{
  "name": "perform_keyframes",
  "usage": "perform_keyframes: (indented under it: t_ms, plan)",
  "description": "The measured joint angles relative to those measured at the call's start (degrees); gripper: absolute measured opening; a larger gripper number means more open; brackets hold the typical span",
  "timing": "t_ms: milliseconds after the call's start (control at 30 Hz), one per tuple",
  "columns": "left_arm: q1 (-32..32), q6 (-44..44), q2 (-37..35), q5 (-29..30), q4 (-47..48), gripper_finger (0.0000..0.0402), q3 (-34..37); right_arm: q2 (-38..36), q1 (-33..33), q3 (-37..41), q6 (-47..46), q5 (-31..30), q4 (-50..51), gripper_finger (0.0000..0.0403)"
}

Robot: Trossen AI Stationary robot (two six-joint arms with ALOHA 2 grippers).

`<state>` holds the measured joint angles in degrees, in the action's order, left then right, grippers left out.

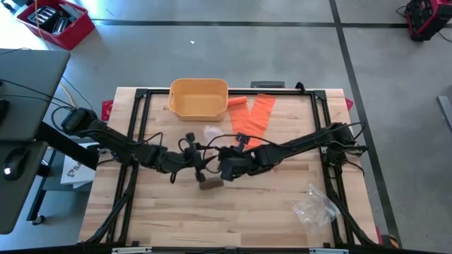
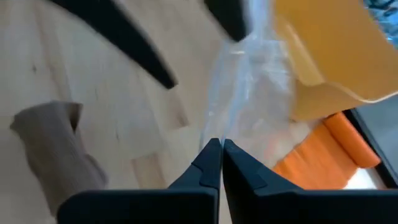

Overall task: Roll bandage
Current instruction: Open the left transparent zip bag

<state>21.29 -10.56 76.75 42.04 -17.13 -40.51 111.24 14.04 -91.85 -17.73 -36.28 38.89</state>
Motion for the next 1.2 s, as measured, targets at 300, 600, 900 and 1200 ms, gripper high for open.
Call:
perform_keyframes:
  t_ms: [300, 600, 900, 1200]
  plan:
    - [0.55, -0.51, 0.00, -1.52, 4.39, 0.0136, 0.02, 4.33, 0.00, 0.03, 3.08, 0.64, -1.80, 0.0000]
    - [-2.61, 2.57, 0.00, -6.45, 13.27, 0.0136, 0.02, 4.39, -0.07, 0.07, 5.07, 3.62, -3.42, 0.0000]
    - [-4.32, 2.99, 0.00, -7.59, 15.98, 0.0136, 0.02, 4.39, 0.41, 0.07, 8.23, 5.13, -6.24, 0.0000]
    - [-4.42, 4.21, 0.00, -9.86, 17.31, 0.0131, 0.02, 4.39, 0.74, 0.07, 10.76, 5.43, -7.50, 0.0000]
